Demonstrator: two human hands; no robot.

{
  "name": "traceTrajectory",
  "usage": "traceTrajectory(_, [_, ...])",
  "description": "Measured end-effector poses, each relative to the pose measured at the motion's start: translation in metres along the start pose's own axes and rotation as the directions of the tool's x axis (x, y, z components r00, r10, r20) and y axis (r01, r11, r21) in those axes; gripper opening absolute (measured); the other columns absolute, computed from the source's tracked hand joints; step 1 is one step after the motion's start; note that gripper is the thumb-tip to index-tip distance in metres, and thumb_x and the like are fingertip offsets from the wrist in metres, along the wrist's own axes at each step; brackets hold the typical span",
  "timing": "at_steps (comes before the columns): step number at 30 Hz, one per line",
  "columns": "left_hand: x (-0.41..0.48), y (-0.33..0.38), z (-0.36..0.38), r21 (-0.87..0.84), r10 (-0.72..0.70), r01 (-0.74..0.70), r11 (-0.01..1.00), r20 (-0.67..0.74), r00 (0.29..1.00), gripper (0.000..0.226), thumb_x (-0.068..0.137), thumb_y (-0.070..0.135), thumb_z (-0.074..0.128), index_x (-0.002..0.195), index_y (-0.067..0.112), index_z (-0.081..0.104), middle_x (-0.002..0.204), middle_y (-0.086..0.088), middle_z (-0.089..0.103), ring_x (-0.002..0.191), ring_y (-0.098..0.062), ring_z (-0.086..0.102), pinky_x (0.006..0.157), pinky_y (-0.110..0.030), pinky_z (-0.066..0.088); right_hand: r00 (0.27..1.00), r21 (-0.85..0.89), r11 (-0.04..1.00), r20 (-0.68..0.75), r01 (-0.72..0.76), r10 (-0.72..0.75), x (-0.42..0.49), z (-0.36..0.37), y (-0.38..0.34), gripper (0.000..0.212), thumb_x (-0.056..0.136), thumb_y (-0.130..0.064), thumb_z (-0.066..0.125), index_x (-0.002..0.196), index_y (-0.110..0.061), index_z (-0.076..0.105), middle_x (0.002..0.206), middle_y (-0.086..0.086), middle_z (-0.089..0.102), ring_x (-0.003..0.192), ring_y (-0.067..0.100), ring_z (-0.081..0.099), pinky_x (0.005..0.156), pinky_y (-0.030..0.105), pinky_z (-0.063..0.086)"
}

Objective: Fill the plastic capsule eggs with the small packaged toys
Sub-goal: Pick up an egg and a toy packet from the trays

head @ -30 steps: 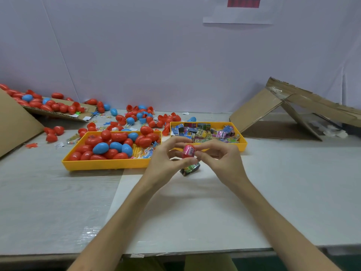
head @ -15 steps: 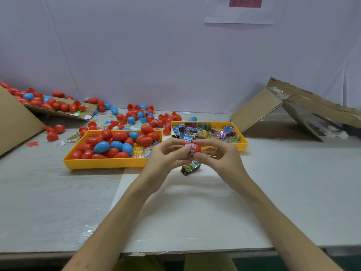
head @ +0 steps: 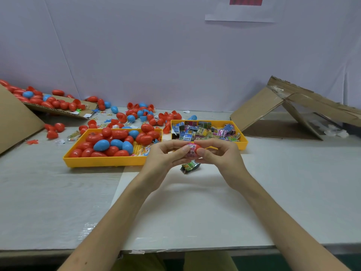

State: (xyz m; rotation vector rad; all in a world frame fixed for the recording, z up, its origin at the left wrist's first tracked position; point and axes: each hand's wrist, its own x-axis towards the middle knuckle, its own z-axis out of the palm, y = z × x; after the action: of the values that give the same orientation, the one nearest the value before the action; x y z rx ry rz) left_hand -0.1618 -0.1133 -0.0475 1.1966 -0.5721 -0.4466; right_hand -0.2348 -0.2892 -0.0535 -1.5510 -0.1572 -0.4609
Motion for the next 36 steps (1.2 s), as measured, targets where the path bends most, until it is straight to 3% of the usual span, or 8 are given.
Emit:
traceTrajectory(6, [-0.0002, -0.0013, 0.0022, 0.068, 0.028, -0.025, 0.997, -0.036, 0.999, 0.018, 0.08, 0.029, 0.074, 0.095, 0.023, 0.082, 0.099, -0.005, 0.077, 0.094, -0.023, 0.074, 0.075, -0.026, 0.059, 1.0, -0.009, 1.0, -0.002, -0.023, 0.023, -0.0011, -0.0008, -0.0001, 0.024, 0.082, -0.019, 0.078, 0.104, -0.013, 0.074, 0.1, 0.011, 0.074, 0.093, 0.032, 0.075, 0.077, 0.042, 0.062])
traceTrajectory(10, [0.0028, -0.003, 0.0033, 0.194, 0.09, -0.065, 0.979, -0.124, 0.988, 0.015, 0.092, 0.024, 0.07, 0.107, 0.023, 0.074, 0.091, -0.002, 0.076, 0.083, -0.017, 0.074, 0.066, -0.023, 0.058, 1.0, -0.086, 0.996, 0.028, -0.005, 0.007, -0.0024, 0.0031, 0.0007, 0.02, 0.092, -0.007, 0.07, 0.111, -0.01, 0.068, 0.094, 0.007, 0.076, 0.082, 0.031, 0.076, 0.07, 0.035, 0.062])
traceTrajectory(16, [0.0025, -0.0017, 0.0023, 0.19, 0.065, -0.036, 0.981, -0.148, 0.987, 0.013, 0.095, 0.023, 0.068, 0.093, 0.017, 0.078, 0.088, -0.007, 0.075, 0.08, -0.023, 0.075, 0.062, -0.026, 0.058, 0.993, -0.287, 0.951, -0.007, 0.111, -0.118, -0.0025, 0.0045, 0.0024, 0.011, 0.087, -0.011, 0.077, 0.097, -0.017, 0.078, 0.093, 0.0, 0.077, 0.082, 0.021, 0.075, 0.069, 0.041, 0.063])
traceTrajectory(22, [0.0038, -0.0045, 0.0024, 0.295, 0.071, -0.021, 0.955, -0.16, 0.985, 0.022, 0.097, 0.03, 0.065, 0.087, 0.019, 0.081, 0.084, 0.0, 0.075, 0.075, -0.014, 0.071, 0.059, -0.022, 0.054, 0.992, -0.278, 0.952, 0.022, 0.128, -0.126, -0.0032, 0.0042, 0.0031, 0.01, 0.082, -0.008, 0.08, 0.089, -0.016, 0.078, 0.084, 0.004, 0.078, 0.073, 0.025, 0.076, 0.069, 0.039, 0.063])
traceTrajectory(32, [0.0039, -0.0041, 0.0021, 0.386, 0.119, -0.056, 0.921, -0.141, 0.983, 0.025, 0.097, 0.031, 0.063, 0.08, 0.023, 0.079, 0.08, 0.005, 0.075, 0.076, -0.013, 0.073, 0.058, -0.022, 0.057, 0.993, -0.335, 0.935, 0.044, 0.119, -0.11, -0.0054, 0.0032, 0.0047, 0.01, 0.085, -0.002, 0.078, 0.093, -0.008, 0.078, 0.085, 0.003, 0.078, 0.074, 0.021, 0.077, 0.071, 0.036, 0.063])
traceTrajectory(36, [0.0032, -0.0046, 0.0016, 0.397, 0.135, -0.072, 0.915, -0.132, 0.982, 0.025, 0.097, 0.029, 0.064, 0.08, 0.021, 0.08, 0.08, 0.003, 0.075, 0.073, -0.014, 0.073, 0.058, -0.023, 0.057, 0.984, -0.421, 0.89, 0.051, 0.175, -0.169, -0.0062, 0.005, 0.0048, 0.012, 0.083, -0.001, 0.078, 0.091, -0.01, 0.078, 0.085, 0.0, 0.078, 0.074, 0.014, 0.076, 0.07, 0.03, 0.062])
